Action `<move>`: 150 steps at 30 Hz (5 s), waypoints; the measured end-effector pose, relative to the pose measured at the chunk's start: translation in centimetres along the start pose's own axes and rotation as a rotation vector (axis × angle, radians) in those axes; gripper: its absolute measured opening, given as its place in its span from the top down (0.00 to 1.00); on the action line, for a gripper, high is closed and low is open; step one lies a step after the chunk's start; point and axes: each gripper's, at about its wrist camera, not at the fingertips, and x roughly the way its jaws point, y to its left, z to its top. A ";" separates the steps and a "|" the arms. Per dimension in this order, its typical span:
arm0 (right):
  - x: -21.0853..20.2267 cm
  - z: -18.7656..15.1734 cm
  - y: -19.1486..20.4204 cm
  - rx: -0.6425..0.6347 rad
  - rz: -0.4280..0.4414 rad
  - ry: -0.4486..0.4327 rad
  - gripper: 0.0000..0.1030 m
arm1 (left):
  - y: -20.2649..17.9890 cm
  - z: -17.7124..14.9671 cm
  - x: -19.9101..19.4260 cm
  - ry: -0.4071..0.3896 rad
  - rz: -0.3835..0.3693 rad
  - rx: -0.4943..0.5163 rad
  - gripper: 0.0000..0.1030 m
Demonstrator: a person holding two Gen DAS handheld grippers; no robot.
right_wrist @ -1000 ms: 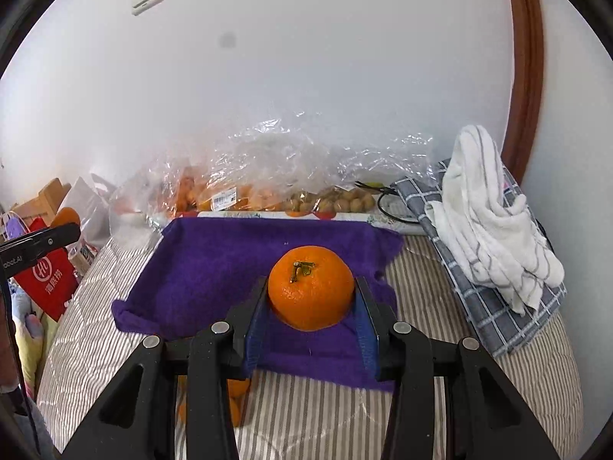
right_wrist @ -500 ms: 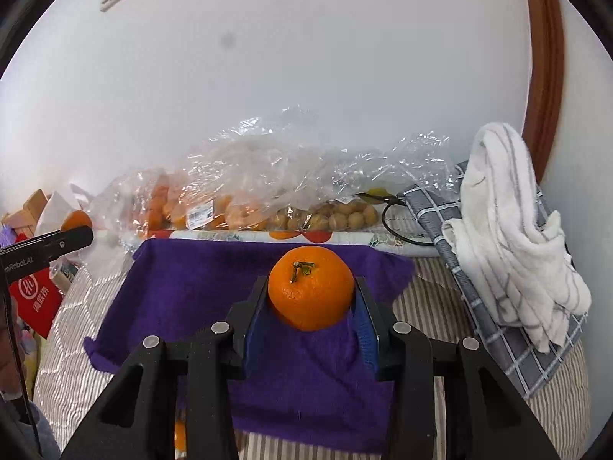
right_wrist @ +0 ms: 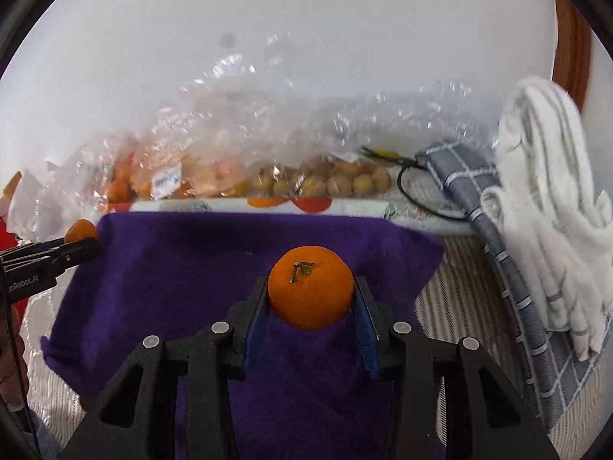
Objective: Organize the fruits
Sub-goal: 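Carry both held oranges up and over the purple towel with both tools, then lower the oranges onto the towel and open both tools, then grasp another orange from the pile with the right tool, then grasp a large orange with the left tool while the right tool holds its orange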
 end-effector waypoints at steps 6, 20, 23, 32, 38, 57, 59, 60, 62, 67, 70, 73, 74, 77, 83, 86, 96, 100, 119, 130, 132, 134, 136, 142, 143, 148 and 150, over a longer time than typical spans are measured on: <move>2.3 -0.5 -0.5 0.011 -0.012 0.050 0.59 | 0.4 -0.5 2.1 0.052 0.009 -0.006 0.64; 4.9 -1.1 0.3 -0.016 -0.016 0.121 0.59 | 0.9 -1.1 4.5 0.123 0.035 0.008 0.64; 5.0 -1.2 0.3 -0.016 -0.014 0.125 0.59 | 1.0 -1.2 5.0 0.133 0.038 0.005 0.64; 4.4 -1.0 0.4 -0.008 0.000 0.145 0.46 | 0.4 -1.1 5.3 0.163 0.035 0.026 0.45; 0.6 -1.4 0.4 -0.012 -0.040 0.097 0.38 | -0.5 -0.4 2.6 0.113 0.028 0.026 0.44; -11.4 -7.9 -1.8 0.026 -0.047 0.018 0.37 | 1.7 -5.1 -9.8 -0.121 0.010 -0.005 0.44; -11.6 -9.1 -1.5 0.019 -0.020 0.025 0.37 | 2.6 -7.1 -10.1 -0.102 0.014 -0.018 0.44; -11.7 -9.7 -1.2 0.020 -0.006 0.024 0.37 | 2.9 -8.0 -10.2 -0.092 0.012 -0.026 0.44; -11.7 -10.9 -0.7 0.021 0.033 0.024 0.37 | 3.6 -9.9 -10.4 -0.076 0.016 -0.038 0.44; -11.2 -13.1 1.8 -0.013 0.127 0.044 0.41 | 5.3 -14.5 -10.6 -0.028 0.042 -0.081 0.44; -11.2 -14.5 3.7 -0.040 0.176 0.050 0.41 | 6.4 -17.4 -10.5 -0.011 0.063 -0.114 0.44; -10.7 -15.2 5.2 -0.063 0.182 0.068 0.44 | 7.2 -19.4 -10.7 0.008 0.063 -0.141 0.44; -10.4 -15.4 5.6 -0.062 0.193 0.081 0.44 | 7.2 -19.8 -10.8 0.011 0.065 -0.142 0.44; -9.4 -15.4 5.8 -0.029 0.208 0.106 0.45 | 7.4 -21.0 -11.1 0.018 0.076 -0.137 0.44; -8.1 -15.1 5.2 0.050 0.300 0.156 0.66 | 7.5 -21.7 -11.2 0.021 0.080 -0.131 0.44; -8.4 -15.2 6.0 0.009 0.300 0.145 0.71 | 7.1 -21.4 -10.8 0.018 0.072 -0.141 0.44; -11.2 -16.3 3.2 -0.071 0.148 0.063 0.71 | 4.9 -22.3 -9.8 -0.003 0.059 -0.090 0.44; -10.6 -17.3 2.6 -0.076 0.167 0.055 0.69 | 4.5 -22.9 -9.9 -0.041 0.087 -0.067 0.44; -9.4 -17.9 1.4 0.012 0.201 0.053 0.64 | 4.3 -22.9 -9.5 -0.022 0.111 -0.028 0.23; -10.3 -18.4 0.6 -0.031 0.081 0.040 0.68 | 4.9 -23.2 -10.1 -0.036 0.068 -0.046 0.24; -10.3 -18.3 0.3 -0.042 0.072 0.042 0.68 | 5.2 -23.2 -10.2 -0.042 0.050 -0.061 0.24; -10.4 -18.5 0.3 -0.059 0.063 0.041 0.68 | 5.2 -23.2 -10.1 -0.042 0.049 -0.062 0.24; -10.5 -18.6 0.3 -0.071 0.058 0.038 0.68 | 4.8 -23.2 -9.9 -0.031 0.071 -0.035 0.24; -10.7 -18.6 -0.1 -0.061 0.046 0.023 0.68 | 4.4 -22.8 -9.8 -0.012 0.083 -0.005 0.24; -10.8 -18.5 -0.3 -0.062 0.038 0.014 0.68 | 4.5 -22.7 -9.7 0.000 0.082 -0.004 0.24; -11.0 -18.1 -1.6 -0.029 0.021 -0.013 0.68 | 4.4 -21.7 -9.7 0.037 0.072 -0.011 0.25; -10.9 -18.1 -2.0 -0.011 0.047 -0.010 0.68 | 3.9 -21.3 -9.8 0.025 0.072 -0.001 0.26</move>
